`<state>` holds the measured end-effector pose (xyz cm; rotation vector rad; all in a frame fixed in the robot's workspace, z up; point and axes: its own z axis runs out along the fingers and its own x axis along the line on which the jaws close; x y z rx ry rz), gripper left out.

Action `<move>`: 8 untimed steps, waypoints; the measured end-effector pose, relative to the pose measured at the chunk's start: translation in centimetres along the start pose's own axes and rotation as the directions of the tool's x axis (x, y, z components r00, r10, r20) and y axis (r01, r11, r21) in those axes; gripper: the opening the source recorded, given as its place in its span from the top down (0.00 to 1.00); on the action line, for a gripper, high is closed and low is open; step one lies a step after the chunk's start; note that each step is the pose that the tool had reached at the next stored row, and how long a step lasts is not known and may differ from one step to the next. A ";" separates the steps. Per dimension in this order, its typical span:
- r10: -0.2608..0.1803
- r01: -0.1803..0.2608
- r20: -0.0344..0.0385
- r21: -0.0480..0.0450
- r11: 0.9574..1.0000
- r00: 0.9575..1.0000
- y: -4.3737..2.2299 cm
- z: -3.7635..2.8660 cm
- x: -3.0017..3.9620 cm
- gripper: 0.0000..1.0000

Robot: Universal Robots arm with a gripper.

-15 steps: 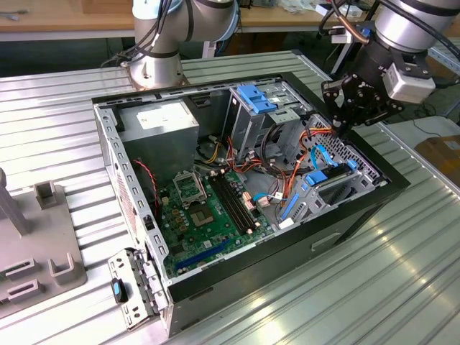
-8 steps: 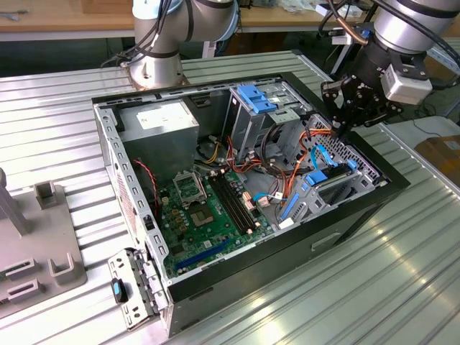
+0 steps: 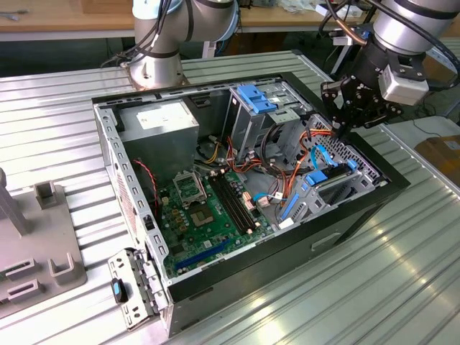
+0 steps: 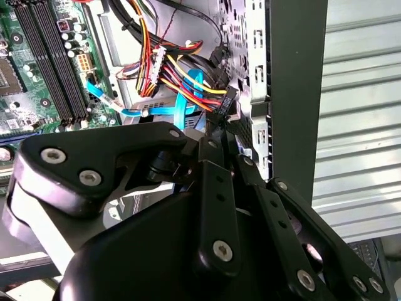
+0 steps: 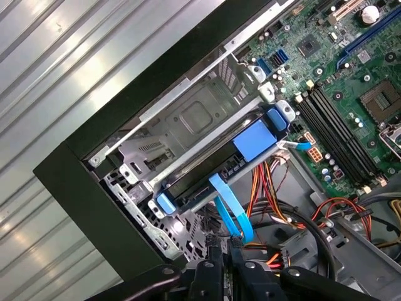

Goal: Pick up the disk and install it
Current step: 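Insert the second disk wire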

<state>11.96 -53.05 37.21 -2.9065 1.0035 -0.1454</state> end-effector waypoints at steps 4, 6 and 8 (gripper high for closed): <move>0.002 -0.002 0.000 0.000 1.000 1.000 0.00 0.00 -0.01 0.84; 0.011 -0.011 -0.001 -0.001 1.000 1.000 0.00 0.02 -0.02 0.84; 0.034 -0.034 -0.003 -0.002 0.999 0.999 0.01 0.05 -0.01 0.84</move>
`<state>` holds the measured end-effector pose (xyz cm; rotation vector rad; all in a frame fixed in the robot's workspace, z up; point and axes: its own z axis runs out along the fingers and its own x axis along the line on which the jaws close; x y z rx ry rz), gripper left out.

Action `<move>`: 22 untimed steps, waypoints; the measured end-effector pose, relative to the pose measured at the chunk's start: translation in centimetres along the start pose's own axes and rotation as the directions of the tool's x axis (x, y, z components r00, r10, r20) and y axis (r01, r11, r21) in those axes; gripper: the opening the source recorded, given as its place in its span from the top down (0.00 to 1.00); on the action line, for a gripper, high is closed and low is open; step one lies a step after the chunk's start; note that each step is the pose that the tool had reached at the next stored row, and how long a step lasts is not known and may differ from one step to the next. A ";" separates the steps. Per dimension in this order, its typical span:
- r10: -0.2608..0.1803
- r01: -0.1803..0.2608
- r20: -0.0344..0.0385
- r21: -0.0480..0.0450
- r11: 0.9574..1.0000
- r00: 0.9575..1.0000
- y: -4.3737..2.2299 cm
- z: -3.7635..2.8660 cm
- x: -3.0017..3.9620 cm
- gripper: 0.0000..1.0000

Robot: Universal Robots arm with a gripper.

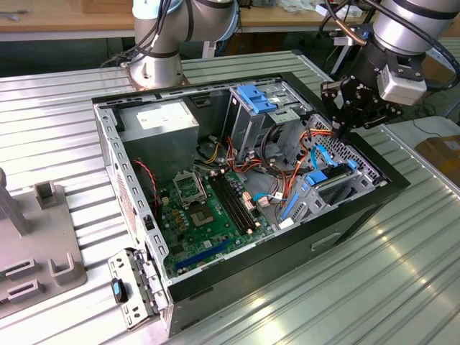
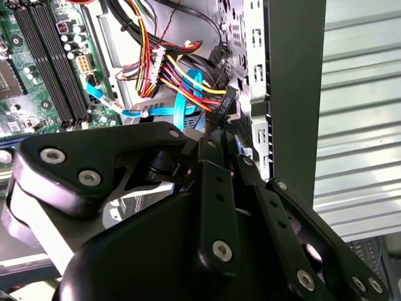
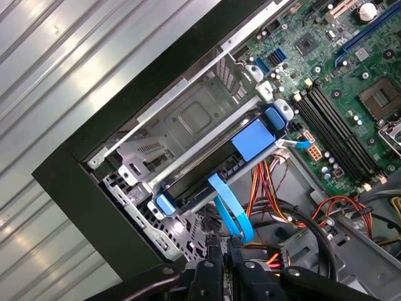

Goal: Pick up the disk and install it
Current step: 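Insert the second disk wire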

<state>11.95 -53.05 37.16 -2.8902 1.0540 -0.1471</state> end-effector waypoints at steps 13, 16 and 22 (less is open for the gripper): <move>0.219 -0.219 -0.022 -0.013 0.976 0.976 0.02 0.24 -0.02 0.84; 0.298 -0.299 -0.030 -0.016 0.954 0.954 0.03 0.29 -0.02 0.84; 0.323 -0.324 -0.033 -0.017 0.946 0.946 0.04 0.30 -0.03 0.84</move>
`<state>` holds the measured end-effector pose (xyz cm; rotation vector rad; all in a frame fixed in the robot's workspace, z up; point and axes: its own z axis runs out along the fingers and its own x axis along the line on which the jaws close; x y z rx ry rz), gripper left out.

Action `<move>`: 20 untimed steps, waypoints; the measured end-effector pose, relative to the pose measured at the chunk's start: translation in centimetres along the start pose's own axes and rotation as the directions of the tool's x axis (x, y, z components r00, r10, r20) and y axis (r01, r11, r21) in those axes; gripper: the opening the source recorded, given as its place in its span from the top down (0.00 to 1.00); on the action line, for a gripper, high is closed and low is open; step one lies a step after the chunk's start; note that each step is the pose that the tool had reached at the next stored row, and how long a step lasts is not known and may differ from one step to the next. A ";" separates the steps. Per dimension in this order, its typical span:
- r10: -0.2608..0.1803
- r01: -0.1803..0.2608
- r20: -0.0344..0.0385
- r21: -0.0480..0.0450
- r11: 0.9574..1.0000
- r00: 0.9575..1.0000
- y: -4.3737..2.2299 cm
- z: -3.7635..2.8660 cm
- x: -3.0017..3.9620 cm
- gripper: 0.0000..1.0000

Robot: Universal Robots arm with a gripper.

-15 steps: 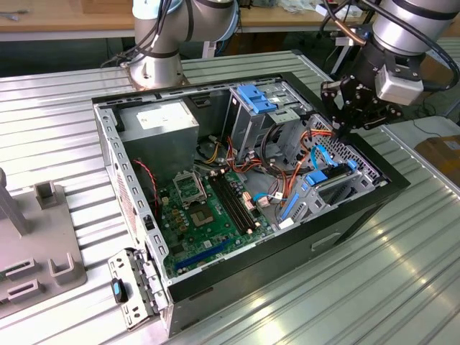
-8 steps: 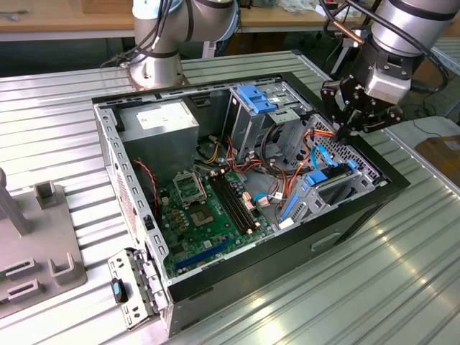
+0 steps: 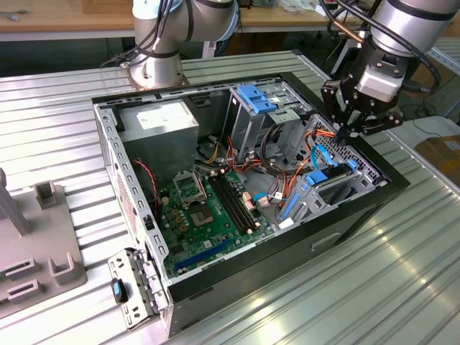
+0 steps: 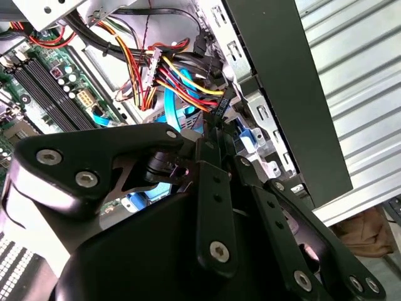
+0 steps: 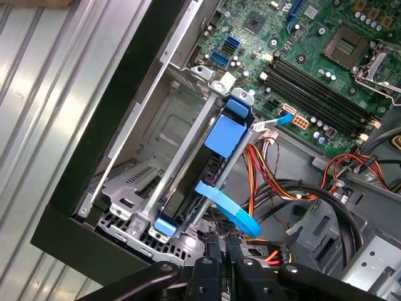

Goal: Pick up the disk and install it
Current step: 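Insert the second disk wire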

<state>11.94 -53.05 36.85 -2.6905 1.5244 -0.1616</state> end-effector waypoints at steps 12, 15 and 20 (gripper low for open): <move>0.109 -0.109 -0.011 -0.006 0.994 0.994 0.49 -0.02 -0.29 0.84; 0.146 -0.147 -0.014 -0.009 0.989 0.989 0.49 -0.01 -0.29 0.84; 0.230 -0.230 -0.023 -0.013 0.973 0.973 0.50 0.16 -0.30 0.84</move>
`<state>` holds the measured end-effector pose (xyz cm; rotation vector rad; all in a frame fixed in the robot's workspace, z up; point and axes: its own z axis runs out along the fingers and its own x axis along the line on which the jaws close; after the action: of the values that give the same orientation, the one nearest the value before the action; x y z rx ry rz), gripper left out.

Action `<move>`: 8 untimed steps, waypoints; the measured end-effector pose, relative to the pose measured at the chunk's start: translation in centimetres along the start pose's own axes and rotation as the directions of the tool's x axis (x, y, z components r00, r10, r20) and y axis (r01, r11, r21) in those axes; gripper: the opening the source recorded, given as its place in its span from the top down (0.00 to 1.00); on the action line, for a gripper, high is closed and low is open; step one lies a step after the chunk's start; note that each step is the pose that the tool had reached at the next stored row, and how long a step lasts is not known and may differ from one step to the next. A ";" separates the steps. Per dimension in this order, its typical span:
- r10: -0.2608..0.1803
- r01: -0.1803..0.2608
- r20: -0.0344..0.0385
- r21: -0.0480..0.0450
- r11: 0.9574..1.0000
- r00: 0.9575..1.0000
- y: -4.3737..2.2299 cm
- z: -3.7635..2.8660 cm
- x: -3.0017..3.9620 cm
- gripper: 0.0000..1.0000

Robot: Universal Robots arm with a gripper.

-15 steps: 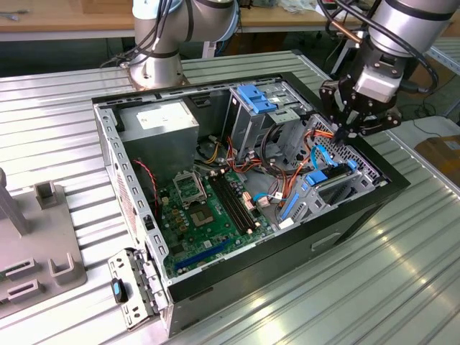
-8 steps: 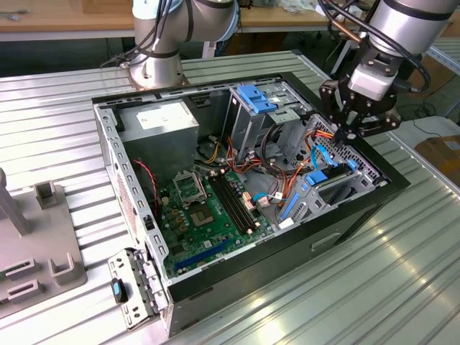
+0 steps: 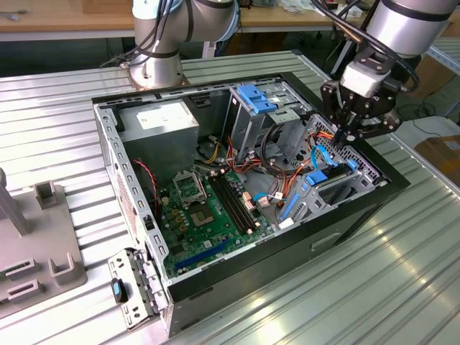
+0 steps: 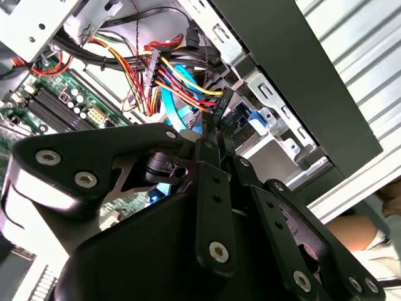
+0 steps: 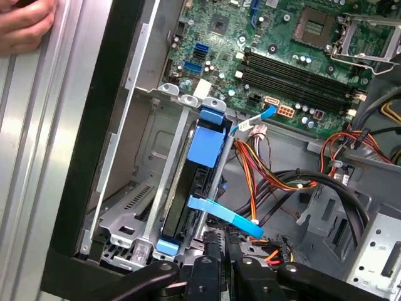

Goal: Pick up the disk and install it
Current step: 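Insert the second disk wire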

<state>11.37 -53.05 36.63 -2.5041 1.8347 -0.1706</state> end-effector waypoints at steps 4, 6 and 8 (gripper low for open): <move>0.046 -0.046 -0.003 -0.003 0.999 0.999 0.01 0.03 -0.01 0.84; 0.050 -0.050 0.024 0.015 0.999 0.998 0.34 0.05 0.06 0.84; 0.050 -0.051 0.025 0.024 0.998 0.998 0.47 0.18 0.15 0.84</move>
<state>10.99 -53.34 36.42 -2.4294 1.8727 -0.1598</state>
